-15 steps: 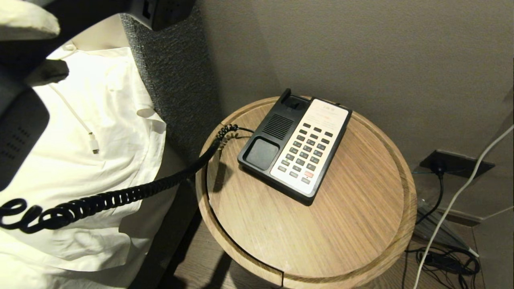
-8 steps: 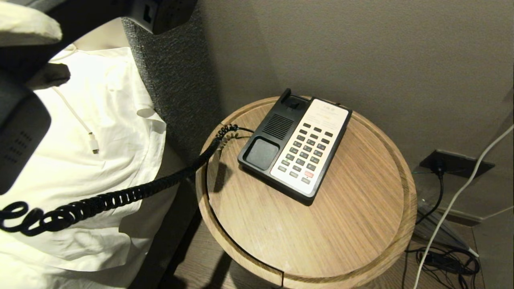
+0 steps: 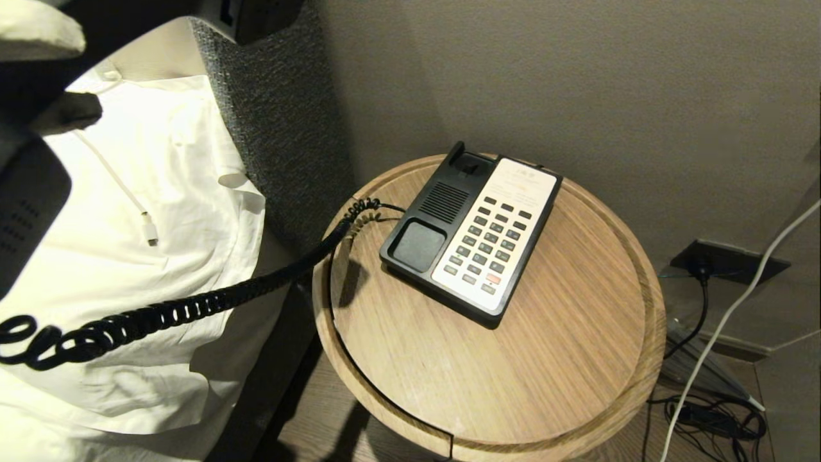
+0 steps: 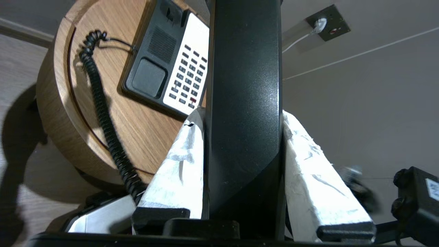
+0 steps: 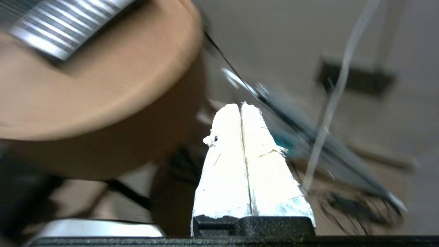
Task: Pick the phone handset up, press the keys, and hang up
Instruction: Dial the number
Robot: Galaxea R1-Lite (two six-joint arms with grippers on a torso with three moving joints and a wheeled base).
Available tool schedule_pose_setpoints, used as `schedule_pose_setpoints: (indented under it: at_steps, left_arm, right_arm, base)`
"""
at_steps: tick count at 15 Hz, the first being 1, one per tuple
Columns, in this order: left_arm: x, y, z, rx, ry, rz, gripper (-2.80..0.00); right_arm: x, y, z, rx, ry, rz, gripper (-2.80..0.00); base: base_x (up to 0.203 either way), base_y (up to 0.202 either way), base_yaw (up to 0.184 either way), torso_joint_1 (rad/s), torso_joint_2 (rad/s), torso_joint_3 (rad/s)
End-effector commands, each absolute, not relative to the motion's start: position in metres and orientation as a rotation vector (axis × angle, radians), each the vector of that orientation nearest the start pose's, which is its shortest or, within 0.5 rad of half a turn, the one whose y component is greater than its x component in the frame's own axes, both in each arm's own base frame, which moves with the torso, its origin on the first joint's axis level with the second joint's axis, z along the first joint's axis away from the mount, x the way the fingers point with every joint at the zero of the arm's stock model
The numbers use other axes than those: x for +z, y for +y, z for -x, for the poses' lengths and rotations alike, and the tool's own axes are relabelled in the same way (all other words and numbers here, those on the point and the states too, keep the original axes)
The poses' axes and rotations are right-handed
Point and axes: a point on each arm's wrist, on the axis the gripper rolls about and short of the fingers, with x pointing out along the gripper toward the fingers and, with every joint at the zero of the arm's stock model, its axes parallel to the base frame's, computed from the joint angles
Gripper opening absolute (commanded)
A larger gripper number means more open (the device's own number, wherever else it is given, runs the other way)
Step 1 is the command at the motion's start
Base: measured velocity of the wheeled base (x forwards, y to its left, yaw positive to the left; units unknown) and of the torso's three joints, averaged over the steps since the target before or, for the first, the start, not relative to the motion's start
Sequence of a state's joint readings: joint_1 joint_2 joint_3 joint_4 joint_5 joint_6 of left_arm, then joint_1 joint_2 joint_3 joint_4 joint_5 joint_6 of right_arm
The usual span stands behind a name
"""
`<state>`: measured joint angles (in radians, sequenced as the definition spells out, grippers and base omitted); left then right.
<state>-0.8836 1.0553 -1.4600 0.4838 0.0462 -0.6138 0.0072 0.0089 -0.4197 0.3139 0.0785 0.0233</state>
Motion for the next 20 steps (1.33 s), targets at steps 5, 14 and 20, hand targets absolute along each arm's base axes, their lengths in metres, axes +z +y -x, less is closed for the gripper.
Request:
schedule_pose_setpoints:
  at_steps: [5,14,20]
  left_arm:
    - [0.386,-0.062,-0.053,-0.785,0.328,0.542,-2.8]
    - [0.389,-0.067,-0.057,-0.781,0.329,0.541,-2.8]
    - [0.386,-0.066,-0.056,-0.777,0.334,0.537,-2.8]
  right_arm:
    - [0.278,0.006,0.049,0.299,0.216,-0.157,-2.8]
    - [0.321,0.095,-0.182,0.608,0.594,-0.142,-2.8]
    - [0.314,0.167,-0.21,0.506,0.529,-0.15,-2.8]
  base:
    - [0.0,0.0,0.0,0.0,0.0,0.0]
    - [0.0,0.0,0.0,0.0,0.0,0.0]
    - [0.0,0.0,0.0,0.0,0.0,0.0]
